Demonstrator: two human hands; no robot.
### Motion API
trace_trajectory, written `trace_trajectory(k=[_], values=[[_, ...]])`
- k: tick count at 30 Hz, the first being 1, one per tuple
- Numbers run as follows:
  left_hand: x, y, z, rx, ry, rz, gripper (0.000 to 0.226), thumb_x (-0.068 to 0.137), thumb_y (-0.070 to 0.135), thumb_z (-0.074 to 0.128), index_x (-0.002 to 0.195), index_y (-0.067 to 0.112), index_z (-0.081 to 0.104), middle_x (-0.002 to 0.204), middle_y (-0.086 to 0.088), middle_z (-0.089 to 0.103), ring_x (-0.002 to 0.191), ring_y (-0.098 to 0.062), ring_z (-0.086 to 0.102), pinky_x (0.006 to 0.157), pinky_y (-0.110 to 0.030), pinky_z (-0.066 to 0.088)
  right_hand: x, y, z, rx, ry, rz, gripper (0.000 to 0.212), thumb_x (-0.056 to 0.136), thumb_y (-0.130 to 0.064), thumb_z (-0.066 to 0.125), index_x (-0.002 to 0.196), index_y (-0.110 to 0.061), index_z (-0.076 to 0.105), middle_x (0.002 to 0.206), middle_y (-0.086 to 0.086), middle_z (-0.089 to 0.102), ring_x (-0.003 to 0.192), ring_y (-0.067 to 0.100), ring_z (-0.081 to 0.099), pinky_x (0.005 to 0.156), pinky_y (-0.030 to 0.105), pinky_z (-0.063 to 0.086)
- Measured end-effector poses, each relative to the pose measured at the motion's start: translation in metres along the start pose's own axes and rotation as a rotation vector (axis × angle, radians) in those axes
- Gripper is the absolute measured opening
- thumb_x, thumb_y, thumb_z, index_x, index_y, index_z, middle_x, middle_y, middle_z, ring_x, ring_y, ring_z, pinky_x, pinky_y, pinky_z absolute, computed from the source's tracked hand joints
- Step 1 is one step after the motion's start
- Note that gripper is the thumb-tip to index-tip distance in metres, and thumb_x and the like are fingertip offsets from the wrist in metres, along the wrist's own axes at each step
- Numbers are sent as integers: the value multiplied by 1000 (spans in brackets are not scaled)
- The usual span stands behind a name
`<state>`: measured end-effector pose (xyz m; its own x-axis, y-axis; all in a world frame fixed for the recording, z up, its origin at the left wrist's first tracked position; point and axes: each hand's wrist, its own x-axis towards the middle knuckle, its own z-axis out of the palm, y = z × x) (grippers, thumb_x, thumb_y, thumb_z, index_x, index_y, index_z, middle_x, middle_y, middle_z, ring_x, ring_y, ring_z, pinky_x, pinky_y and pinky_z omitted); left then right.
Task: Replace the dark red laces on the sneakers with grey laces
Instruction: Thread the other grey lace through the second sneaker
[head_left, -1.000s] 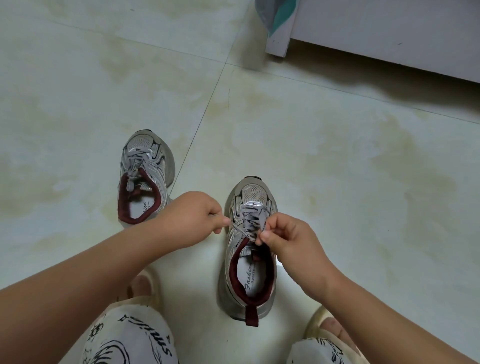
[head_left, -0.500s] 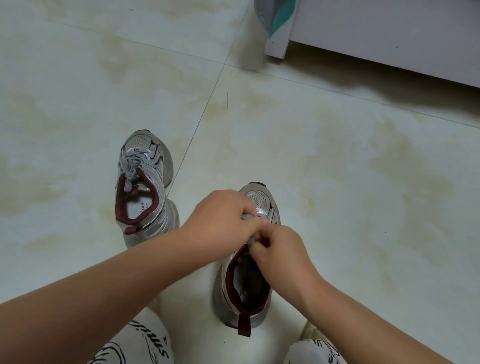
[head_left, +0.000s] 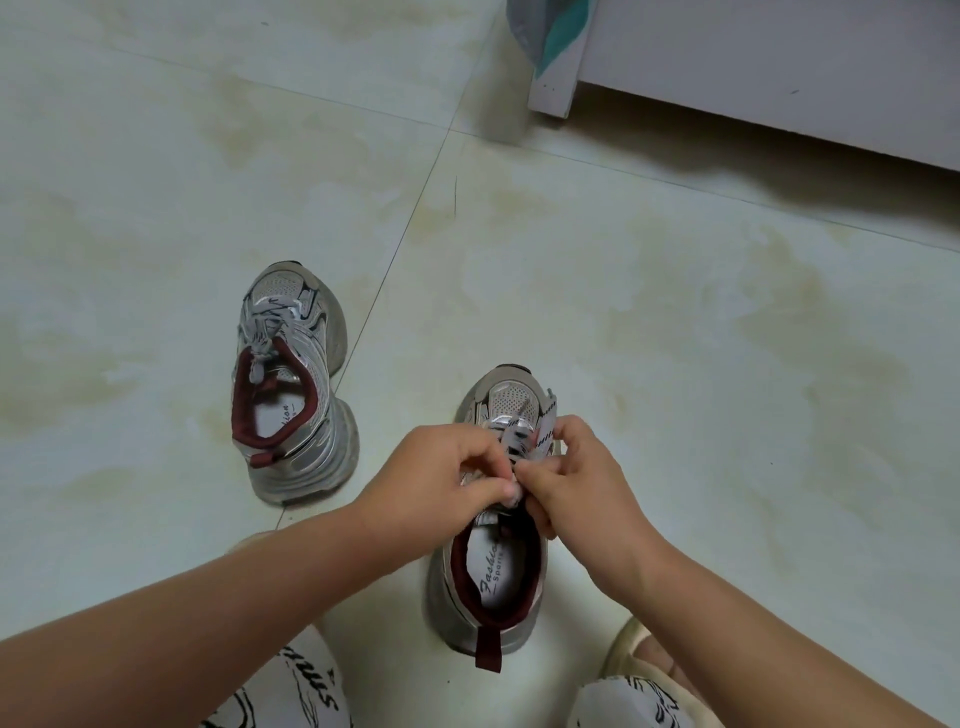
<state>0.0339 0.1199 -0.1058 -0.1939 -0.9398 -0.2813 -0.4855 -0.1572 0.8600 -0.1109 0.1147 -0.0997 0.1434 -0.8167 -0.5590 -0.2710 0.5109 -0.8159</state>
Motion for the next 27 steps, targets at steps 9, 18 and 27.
trace_trajectory(k=[9, 18, 27], values=[[9, -4, -1, 36, -24, -20, 24, 66, 14, 81, 59, 31, 64, 72, 9, 53, 70, -3, 52, 73, -19, 41, 4, -1, -3, -43, -52, -18, 27, 90, -1, 50, 114, -13, 42, 58, -1, 53, 45, 5, 45, 50, 20, 35], [3, -7, 7, -109, 73, -138, 24, 83, 5, 62, 66, 21, 54, 56, 9, 55, 52, 0, 47, 53, -10, 36, -2, -2, -4, 66, -76, 26, 35, 82, 5, 57, 102, -20, 42, 62, -3, 57, 48, 7, 46, 51, 20, 38], [-10, -8, 15, -30, 110, -1, 23, 84, 2, 58, 82, 21, 71, 56, 26, 57, 57, 7, 52, 59, -6, 36, -2, 2, 1, 62, -12, -15, 28, 80, 5, 61, 86, -16, 45, 62, 1, 57, 56, 13, 48, 60, 25, 41]])
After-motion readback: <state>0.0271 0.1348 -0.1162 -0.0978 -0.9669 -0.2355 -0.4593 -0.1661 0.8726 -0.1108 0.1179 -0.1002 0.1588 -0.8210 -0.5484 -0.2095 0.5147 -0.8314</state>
